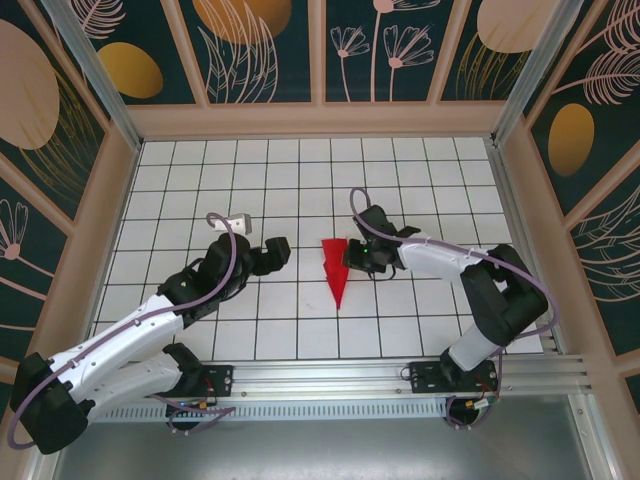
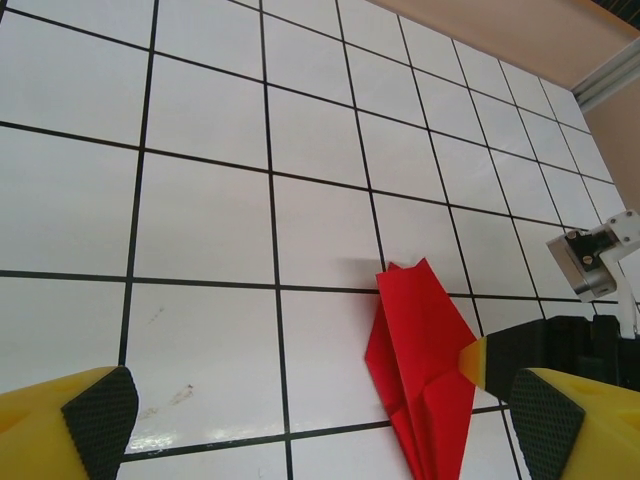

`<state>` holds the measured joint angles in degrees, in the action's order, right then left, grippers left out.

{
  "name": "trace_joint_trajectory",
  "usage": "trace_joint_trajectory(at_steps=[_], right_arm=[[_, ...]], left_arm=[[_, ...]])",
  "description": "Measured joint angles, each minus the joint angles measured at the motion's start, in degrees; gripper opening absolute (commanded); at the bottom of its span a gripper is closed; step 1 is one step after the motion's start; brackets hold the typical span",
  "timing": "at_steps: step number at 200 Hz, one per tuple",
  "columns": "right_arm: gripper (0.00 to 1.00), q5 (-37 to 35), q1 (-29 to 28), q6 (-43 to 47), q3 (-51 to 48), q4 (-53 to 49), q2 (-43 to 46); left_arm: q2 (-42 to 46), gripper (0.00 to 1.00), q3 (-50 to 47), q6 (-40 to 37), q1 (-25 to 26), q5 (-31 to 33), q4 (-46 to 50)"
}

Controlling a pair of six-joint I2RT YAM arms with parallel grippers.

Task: Fold a paper plane with a square sheet of paper (fold left side to right side)
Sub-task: Place the paper plane at the center of the table.

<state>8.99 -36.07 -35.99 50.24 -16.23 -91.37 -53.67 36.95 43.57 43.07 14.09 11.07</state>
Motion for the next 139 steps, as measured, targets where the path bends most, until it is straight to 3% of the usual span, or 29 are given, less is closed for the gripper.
trace_joint_trajectory(at_steps=[13,53,79,111,139], right_arm=[[0.44,-1.70,0.85,1.40,0.57,-2.23,-0.46],[0.50,-12.11,0.44,2.49,7.45,-13.60,-0.74],[0.60,-17.18,-3.61,1.64,11.67,-19.04,-0.59],[0.62,-15.96,-10.99,-1.51,12.31,-20.22,-0.22],[0.61,-13.73,-12.02,-5.07,8.70,-18.95,0.81]], left_arm=[[0.00,0.98,0.00,0.00,0.00,-0.02,0.02],[0.00,0.99,0.00,-0.02,0.00,-0.02,0.09],[0.00,0.98,0.00,-0.04,0.00,-0.02,0.07],[0.00,0.99,0.00,-0.09,0.00,-0.04,0.02],[0.00,0.98,0.00,-0.57,0.00,-0.07,0.02]])
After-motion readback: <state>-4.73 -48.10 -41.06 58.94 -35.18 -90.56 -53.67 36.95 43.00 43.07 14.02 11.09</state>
